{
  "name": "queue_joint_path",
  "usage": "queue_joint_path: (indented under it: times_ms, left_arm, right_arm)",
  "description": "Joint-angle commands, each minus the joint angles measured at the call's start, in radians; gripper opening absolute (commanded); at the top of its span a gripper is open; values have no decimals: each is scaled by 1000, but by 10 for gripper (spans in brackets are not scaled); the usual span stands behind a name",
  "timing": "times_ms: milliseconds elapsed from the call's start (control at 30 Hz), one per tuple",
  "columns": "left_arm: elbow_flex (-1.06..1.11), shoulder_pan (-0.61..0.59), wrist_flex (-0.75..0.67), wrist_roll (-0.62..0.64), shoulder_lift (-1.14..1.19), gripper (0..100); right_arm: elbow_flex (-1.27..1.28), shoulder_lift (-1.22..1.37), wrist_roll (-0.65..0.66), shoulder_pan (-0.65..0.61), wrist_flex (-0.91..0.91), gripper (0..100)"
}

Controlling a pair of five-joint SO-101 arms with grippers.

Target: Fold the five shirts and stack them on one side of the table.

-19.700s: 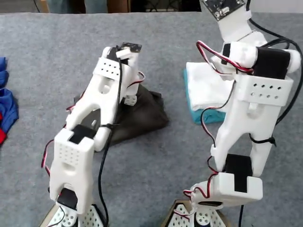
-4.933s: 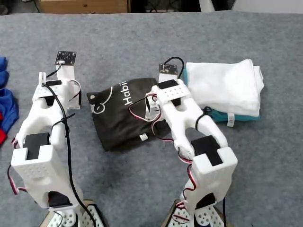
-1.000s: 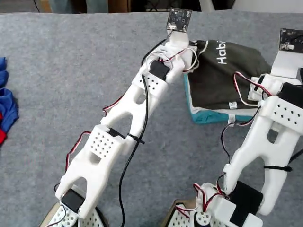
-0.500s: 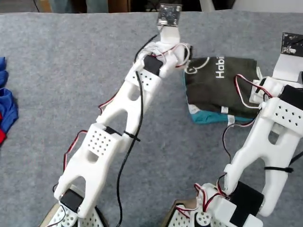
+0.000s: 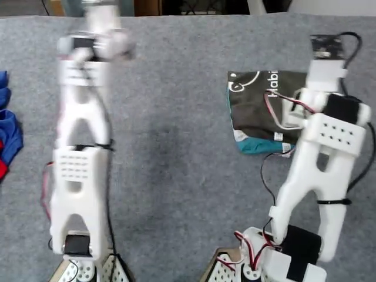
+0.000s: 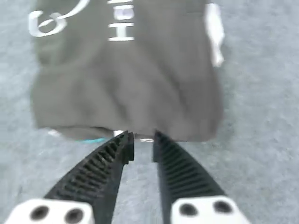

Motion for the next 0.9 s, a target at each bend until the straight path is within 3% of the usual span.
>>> queue_joint_path:
  times_ms: [0,200,333,467,633,800,867]
  left_arm:
    - [-82,-294,83,-133,-83,134]
    - [-65,-748,83,-270,-78,134]
    - [-12,-932,83,-342,-72,145]
    - [110,-975,75,-353,-35,193]
    - [203,-912,29,-345,112,195]
    - [104,-889,8,-206,213,194]
    - [77,-889,-6,-176,247,147]
  right_arm:
    - [-51,-50,-2,-104,51,16]
    - [-45,-42,-2,-229,110,15]
    - [-45,-41,-2,-270,117,15]
    - [-44,-41,-2,-301,115,15]
    - [-21,-41,-49,-336,110,15]
    - [24,-41,-49,-348,97,15]
    - [48,-42,-49,-344,72,15]
